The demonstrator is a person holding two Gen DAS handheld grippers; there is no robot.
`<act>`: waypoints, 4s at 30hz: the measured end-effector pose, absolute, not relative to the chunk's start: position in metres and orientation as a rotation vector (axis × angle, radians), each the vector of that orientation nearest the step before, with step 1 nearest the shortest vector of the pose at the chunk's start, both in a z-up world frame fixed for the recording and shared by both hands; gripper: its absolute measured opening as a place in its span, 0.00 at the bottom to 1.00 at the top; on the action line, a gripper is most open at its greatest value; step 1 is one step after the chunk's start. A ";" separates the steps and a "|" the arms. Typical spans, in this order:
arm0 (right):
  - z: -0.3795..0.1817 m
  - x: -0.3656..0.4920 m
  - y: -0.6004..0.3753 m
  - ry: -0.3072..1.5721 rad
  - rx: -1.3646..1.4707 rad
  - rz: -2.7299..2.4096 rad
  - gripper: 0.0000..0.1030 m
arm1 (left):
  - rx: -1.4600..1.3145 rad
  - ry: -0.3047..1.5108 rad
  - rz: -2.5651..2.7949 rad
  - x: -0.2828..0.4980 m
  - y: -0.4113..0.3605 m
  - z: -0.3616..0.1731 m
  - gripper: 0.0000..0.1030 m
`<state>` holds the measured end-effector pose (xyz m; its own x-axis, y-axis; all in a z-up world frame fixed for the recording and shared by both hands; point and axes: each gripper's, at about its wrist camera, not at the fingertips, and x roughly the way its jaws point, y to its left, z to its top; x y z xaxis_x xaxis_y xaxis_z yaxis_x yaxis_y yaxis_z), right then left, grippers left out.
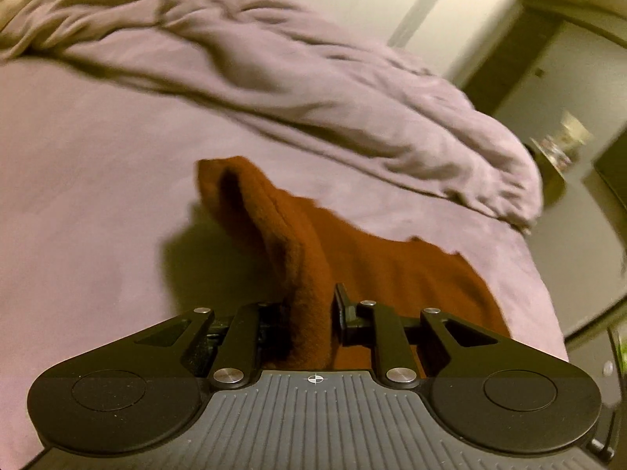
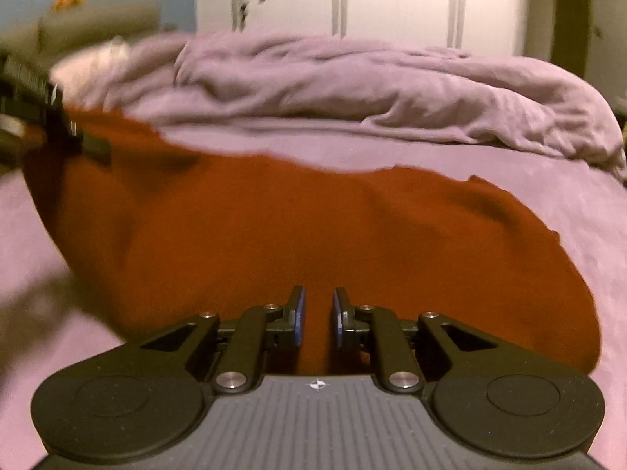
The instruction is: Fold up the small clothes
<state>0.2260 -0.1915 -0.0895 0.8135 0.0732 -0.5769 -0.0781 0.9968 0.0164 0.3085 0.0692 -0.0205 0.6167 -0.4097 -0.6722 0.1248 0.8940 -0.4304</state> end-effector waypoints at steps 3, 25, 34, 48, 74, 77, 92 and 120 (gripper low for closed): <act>-0.080 0.207 -0.211 0.566 0.023 0.032 0.14 | -0.302 0.842 -0.371 0.306 0.032 -0.013 0.20; -0.083 0.184 -0.272 0.620 0.161 -0.031 0.16 | -0.068 0.758 -0.298 0.245 -0.007 -0.020 0.50; -0.048 0.218 -0.229 0.527 0.148 0.132 0.16 | -0.103 0.974 -0.170 0.269 0.012 -0.085 0.49; -0.084 0.262 -0.259 0.741 0.367 0.203 0.34 | -0.141 0.926 -0.124 0.270 0.029 -0.079 0.53; -0.094 0.292 -0.240 0.756 0.153 0.180 0.12 | -0.115 0.962 -0.164 0.279 -0.015 -0.089 0.58; -0.091 0.290 -0.254 0.751 0.241 0.169 0.22 | -0.080 0.950 -0.156 0.276 -0.016 -0.091 0.58; -0.119 0.310 -0.307 0.878 0.775 0.312 0.53 | -0.092 0.972 -0.146 0.279 -0.014 -0.094 0.58; -0.075 0.272 -0.334 0.661 -0.094 -0.084 0.35 | -0.010 1.029 -0.258 0.251 -0.090 -0.099 0.62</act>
<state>0.2715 -0.3339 -0.0750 0.7861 -0.1079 -0.6086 0.0482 0.9924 -0.1136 0.2509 -0.0902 -0.0991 0.4877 -0.2172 -0.8456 0.2079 0.9696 -0.1291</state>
